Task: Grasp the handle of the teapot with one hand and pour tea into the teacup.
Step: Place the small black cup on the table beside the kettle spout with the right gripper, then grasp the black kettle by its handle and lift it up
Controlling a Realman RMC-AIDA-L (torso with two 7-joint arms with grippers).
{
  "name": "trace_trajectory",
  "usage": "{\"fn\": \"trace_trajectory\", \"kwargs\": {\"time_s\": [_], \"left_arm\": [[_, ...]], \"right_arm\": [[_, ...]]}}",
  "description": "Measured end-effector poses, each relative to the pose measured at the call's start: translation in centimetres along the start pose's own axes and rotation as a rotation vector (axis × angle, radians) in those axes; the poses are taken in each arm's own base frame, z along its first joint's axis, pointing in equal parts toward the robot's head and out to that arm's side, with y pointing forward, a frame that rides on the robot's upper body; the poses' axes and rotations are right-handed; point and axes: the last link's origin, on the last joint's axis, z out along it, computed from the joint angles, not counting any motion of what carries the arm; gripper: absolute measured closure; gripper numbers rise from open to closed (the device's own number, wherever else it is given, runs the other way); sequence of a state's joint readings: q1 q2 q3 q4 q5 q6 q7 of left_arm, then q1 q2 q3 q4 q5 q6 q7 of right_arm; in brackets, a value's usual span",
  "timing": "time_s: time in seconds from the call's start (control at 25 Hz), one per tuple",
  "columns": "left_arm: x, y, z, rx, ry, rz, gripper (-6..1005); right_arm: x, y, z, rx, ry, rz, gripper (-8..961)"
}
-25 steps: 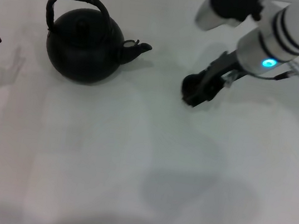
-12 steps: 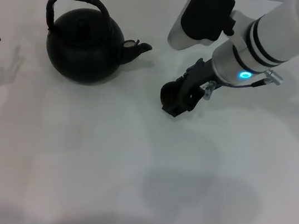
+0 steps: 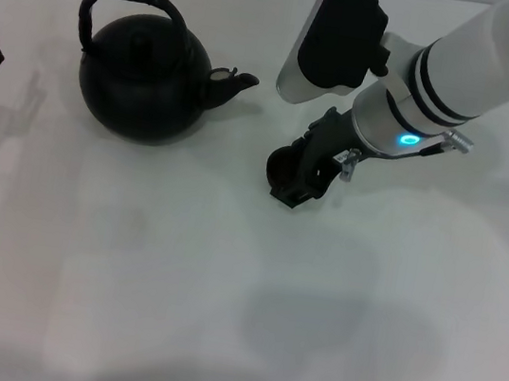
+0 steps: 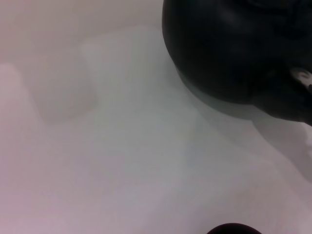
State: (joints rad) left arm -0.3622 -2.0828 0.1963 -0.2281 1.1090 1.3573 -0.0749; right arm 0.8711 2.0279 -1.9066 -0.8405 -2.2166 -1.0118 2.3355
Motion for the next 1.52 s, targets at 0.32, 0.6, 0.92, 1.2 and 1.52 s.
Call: {"fn": "trace_trajectory", "kwargs": {"time_s": [0.32, 0.6, 0.92, 1.2, 1.52], "left_arm": [[0.1, 0.0, 0.2, -0.002, 0.002, 0.002, 111], [0.0, 0.0, 0.1, -0.001, 0.001, 0.002, 111], [-0.1, -0.1, -0.1, 0.002, -0.003, 0.000, 112], [-0.1, -0.1, -0.2, 0.005, -0.005, 0.000, 112], [-0.1, -0.1, -0.2, 0.004, -0.004, 0.001, 111]], "right_arm": [[0.1, 0.3, 0.1, -0.007, -0.011, -0.023, 230], [0.1, 0.2, 0.1, -0.002, -0.019, -0.026, 128], [-0.1, -0.2, -0.6, -0.008, -0.116, 0.024, 77], [1.1, -2.1, -3.0, -0.057, -0.344, 0.182, 77], [6.2, -6.5, -7.0, -0.040, -0.708, 0.576, 76]]}}
